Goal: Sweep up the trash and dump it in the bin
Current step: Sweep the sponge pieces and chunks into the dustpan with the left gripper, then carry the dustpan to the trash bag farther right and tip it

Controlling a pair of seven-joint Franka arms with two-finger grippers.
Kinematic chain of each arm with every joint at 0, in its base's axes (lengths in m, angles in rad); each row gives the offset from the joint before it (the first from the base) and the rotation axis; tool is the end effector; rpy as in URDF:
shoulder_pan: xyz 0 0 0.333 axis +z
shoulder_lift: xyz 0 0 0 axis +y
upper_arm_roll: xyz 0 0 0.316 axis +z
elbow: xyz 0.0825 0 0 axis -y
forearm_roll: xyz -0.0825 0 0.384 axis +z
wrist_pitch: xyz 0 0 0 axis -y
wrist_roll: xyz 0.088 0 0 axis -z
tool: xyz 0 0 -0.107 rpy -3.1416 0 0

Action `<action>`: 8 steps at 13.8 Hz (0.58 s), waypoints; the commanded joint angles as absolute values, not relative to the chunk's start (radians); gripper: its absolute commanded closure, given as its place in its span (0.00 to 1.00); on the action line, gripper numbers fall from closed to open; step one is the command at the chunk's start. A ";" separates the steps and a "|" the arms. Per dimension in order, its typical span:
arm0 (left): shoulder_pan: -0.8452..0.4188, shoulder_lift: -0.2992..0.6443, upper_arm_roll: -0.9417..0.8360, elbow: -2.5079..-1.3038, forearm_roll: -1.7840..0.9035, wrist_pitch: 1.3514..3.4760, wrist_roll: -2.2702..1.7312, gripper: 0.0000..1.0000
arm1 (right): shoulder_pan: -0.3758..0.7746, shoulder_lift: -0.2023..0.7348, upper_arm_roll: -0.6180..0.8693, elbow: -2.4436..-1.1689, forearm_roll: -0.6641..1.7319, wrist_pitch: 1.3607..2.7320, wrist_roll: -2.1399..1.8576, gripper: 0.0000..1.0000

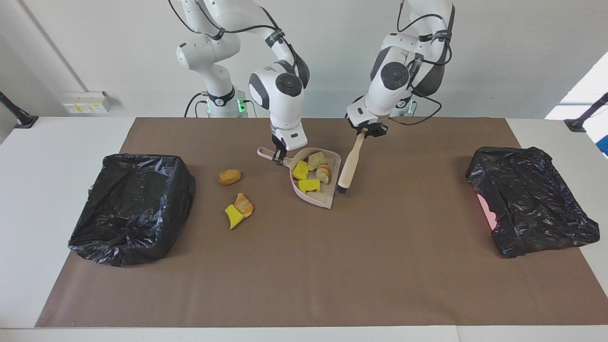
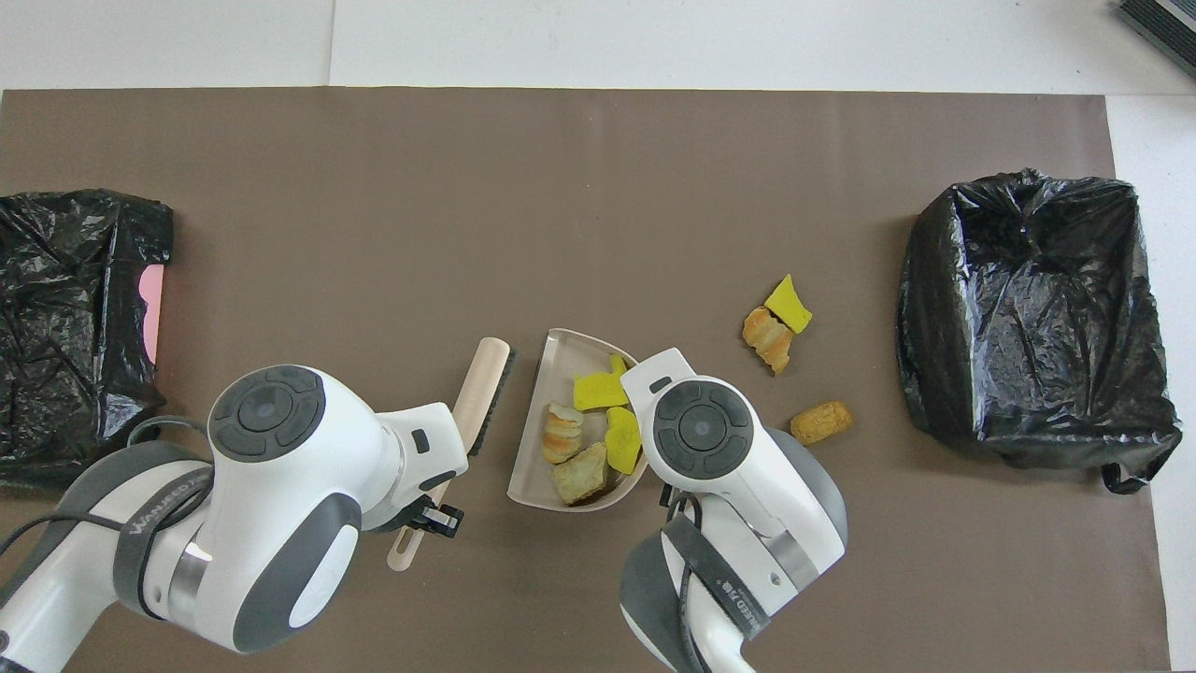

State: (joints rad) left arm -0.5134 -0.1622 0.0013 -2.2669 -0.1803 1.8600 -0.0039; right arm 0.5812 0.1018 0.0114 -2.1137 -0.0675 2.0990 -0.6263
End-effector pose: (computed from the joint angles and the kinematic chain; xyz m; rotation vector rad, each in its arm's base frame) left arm 0.3968 -0.2390 0.4097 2.9432 -0.6511 -0.4224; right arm 0.4545 0.3021 0.3577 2.4946 1.8119 -0.1811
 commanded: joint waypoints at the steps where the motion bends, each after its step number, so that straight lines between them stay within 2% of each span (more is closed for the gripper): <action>1: -0.502 -0.187 -0.006 -2.293 -0.184 1.871 -0.009 1.00 | 0.551 0.074 0.008 -2.057 -0.067 2.011 -0.630 1.00; 5: -0.523 -0.224 -0.026 -2.341 -0.181 1.910 -0.199 1.00 | 0.430 -0.032 0.003 -2.010 -0.064 1.849 -0.701 1.00; 8: -0.624 -0.259 -0.096 -2.405 -0.181 1.948 -0.452 1.00 | 0.303 -0.073 -0.002 -1.948 -0.066 1.714 -0.834 1.00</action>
State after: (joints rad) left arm -0.5507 -0.1963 -0.0632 -2.3334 -0.1804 1.9037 -0.2951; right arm 0.3812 -0.0466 -0.0070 -1.9794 -0.0681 1.7740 -0.7434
